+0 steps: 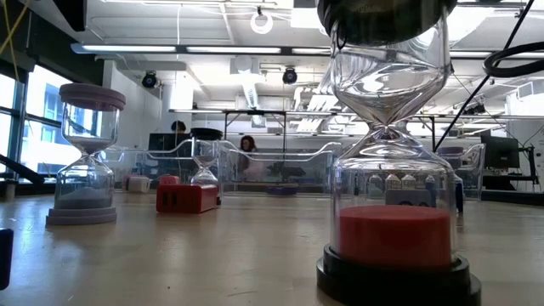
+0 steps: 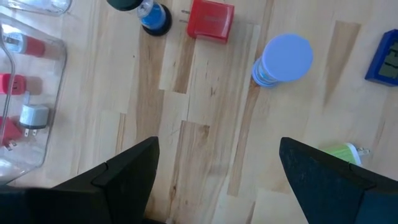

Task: Pick & Place Office items
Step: Put the light blue digital clock into the middle transparent bin

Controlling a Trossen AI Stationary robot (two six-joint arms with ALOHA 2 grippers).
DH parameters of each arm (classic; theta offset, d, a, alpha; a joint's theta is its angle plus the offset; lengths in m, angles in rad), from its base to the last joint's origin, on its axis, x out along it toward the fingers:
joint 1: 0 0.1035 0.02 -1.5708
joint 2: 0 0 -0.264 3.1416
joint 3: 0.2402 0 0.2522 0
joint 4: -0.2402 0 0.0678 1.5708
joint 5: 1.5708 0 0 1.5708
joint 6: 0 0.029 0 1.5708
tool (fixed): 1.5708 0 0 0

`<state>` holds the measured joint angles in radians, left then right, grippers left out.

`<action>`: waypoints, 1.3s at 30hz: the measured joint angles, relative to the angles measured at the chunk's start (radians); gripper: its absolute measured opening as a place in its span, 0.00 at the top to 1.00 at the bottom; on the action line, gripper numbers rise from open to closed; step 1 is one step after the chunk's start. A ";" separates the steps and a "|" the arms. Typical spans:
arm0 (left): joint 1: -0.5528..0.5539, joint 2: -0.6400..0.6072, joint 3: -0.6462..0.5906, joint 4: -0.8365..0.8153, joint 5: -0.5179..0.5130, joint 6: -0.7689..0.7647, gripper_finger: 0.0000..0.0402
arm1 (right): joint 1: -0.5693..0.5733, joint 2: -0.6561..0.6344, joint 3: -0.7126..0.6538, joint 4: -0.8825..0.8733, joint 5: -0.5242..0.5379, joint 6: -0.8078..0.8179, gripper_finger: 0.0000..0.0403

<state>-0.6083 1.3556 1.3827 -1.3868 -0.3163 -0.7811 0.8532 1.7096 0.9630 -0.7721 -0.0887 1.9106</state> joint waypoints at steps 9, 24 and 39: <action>0.018 0.000 0.000 0.000 0.001 0.000 0.19 | 0.019 0.000 0.000 0.000 -0.006 0.029 0.02; 0.018 0.000 0.000 0.001 0.001 -0.001 0.19 | 0.031 -0.006 -0.071 0.118 -0.017 0.087 0.02; 0.018 0.000 0.000 0.006 0.001 -0.004 0.19 | 0.020 -0.002 -0.075 0.129 -0.047 0.083 0.22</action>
<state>-0.5900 1.3556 1.3827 -1.3804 -0.3153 -0.7853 0.8734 1.7073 0.8879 -0.6433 -0.1360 1.9934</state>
